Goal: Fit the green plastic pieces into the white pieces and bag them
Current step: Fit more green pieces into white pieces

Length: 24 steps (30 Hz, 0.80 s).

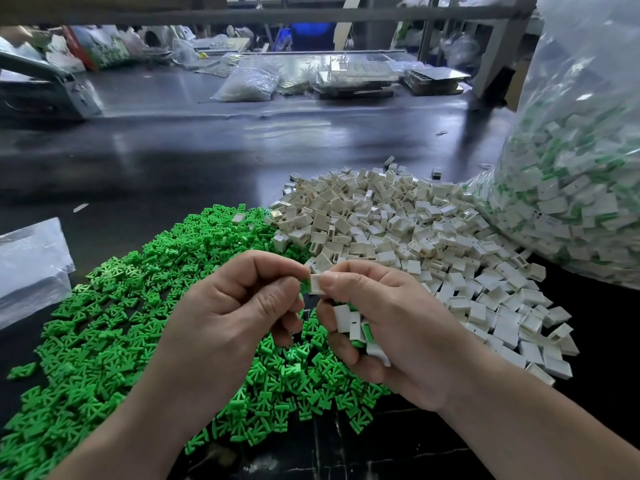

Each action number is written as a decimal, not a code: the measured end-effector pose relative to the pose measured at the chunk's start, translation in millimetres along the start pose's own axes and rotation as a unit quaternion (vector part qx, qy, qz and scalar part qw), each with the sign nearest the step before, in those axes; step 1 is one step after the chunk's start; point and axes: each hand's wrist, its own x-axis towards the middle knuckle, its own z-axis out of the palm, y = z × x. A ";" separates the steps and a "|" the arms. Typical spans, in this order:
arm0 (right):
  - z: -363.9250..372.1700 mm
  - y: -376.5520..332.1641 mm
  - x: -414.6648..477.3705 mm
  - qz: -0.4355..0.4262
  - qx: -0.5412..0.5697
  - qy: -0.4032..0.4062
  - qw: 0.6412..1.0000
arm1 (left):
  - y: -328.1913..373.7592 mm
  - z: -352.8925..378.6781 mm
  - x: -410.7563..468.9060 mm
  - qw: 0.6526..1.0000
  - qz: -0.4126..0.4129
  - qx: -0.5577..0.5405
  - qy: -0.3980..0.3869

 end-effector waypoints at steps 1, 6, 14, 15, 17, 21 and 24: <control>0.1 0.1 -0.1 -0.002 -0.003 -0.001 1.000 | 0.8 0.8 -0.7 1.000 0.013 0.020 0.004; -1.1 -0.3 -1.8 -0.032 -0.067 0.000 0.997 | 2.8 0.7 -2.2 0.993 0.034 0.107 0.025; -3.1 -5.0 -5.2 -0.019 -0.090 -0.045 0.995 | 8.4 -0.7 -1.6 0.992 -0.071 -0.091 -0.040; -3.0 -5.5 -5.6 -0.013 -0.068 -0.056 0.996 | 7.9 2.0 -1.7 0.983 -0.094 -0.145 -0.053; -3.0 -5.1 -5.6 -0.009 -0.040 -0.070 0.997 | 7.1 8.2 -2.2 0.960 -0.131 -0.235 -0.073; -4.0 -5.2 -4.9 0.005 -0.014 -0.074 0.997 | 5.9 14.1 -1.6 0.915 -0.180 -0.352 -0.081; -3.7 -6.3 -4.9 0.016 -0.031 -0.061 0.998 | 6.5 14.3 -0.2 0.903 -0.201 -0.373 -0.072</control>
